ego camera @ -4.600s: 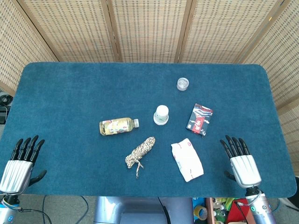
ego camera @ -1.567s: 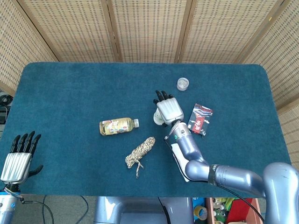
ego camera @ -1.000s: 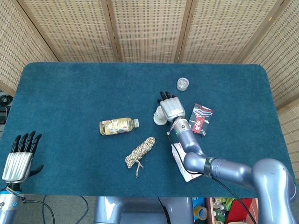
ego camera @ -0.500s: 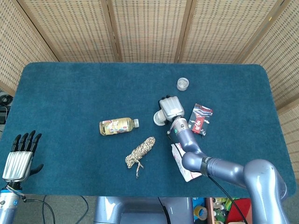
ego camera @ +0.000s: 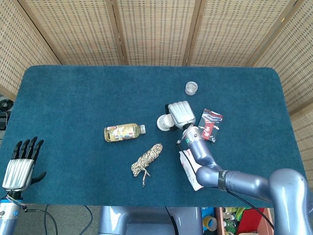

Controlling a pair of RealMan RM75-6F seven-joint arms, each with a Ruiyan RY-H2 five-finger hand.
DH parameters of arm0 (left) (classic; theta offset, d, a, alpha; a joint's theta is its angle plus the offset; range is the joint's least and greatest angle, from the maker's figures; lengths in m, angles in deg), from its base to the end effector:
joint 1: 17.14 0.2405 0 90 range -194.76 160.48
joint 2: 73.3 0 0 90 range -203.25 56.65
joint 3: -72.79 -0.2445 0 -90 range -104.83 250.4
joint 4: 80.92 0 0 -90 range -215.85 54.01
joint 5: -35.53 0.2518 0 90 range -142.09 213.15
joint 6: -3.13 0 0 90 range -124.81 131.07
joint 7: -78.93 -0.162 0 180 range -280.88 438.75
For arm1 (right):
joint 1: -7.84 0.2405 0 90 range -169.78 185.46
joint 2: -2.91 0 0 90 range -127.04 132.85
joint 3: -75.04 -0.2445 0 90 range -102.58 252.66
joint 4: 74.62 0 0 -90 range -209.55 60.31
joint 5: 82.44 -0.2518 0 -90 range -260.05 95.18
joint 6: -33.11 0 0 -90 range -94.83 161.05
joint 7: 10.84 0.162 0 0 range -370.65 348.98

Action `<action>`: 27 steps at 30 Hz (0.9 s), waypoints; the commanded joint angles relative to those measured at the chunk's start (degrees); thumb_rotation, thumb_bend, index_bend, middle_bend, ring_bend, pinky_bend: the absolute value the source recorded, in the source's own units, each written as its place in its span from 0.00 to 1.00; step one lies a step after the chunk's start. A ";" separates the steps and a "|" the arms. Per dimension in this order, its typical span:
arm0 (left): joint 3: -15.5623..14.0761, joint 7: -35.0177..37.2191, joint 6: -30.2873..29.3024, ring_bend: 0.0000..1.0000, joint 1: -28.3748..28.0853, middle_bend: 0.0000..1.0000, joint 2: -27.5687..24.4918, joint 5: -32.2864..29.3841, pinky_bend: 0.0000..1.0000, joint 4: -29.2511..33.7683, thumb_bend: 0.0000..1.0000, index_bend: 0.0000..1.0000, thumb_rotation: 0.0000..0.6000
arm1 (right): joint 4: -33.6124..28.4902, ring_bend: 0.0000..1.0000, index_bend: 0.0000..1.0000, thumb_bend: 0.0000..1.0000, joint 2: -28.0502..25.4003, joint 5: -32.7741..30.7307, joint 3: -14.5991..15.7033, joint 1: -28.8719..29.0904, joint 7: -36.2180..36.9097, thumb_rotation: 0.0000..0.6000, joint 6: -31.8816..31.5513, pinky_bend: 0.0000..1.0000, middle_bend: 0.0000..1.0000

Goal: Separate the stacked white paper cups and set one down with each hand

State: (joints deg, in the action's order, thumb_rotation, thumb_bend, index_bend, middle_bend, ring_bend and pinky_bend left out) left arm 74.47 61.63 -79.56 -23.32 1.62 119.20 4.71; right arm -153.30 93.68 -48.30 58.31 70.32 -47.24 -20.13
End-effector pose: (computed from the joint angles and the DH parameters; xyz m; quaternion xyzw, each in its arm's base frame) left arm -0.3222 0.2034 0.0578 -0.6435 -0.3371 -0.3000 0.6182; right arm -0.0477 -0.4424 -0.0514 0.7257 -0.3639 0.3388 0.4755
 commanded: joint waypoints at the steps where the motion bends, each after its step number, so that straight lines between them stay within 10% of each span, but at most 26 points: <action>1: -0.09 0.41 0.02 0.00 -0.06 0.00 -0.04 0.22 0.00 0.04 0.19 0.00 1.00 | -4.99 0.52 0.73 0.27 -3.33 0.42 -1.32 -2.37 2.60 1.00 -2.78 0.76 0.64; 16: -0.20 1.77 0.99 0.00 -0.71 0.00 0.79 0.29 0.00 -0.06 0.19 0.00 1.00 | -22.50 0.52 0.73 0.27 -13.55 -5.96 -10.00 -9.99 20.25 1.00 -0.77 0.76 0.64; 27: 0.50 1.70 2.22 0.00 -1.72 0.00 1.32 -0.60 0.00 0.00 0.19 0.00 1.00 | -24.15 0.52 0.73 0.27 -15.27 -8.47 -13.48 -11.22 32.50 1.00 5.29 0.76 0.64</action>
State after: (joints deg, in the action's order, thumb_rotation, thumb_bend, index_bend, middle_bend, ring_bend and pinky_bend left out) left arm 74.91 63.37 -77.40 -24.97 2.93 118.66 4.66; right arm -177.39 78.53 -56.23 45.44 58.99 -15.59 -15.38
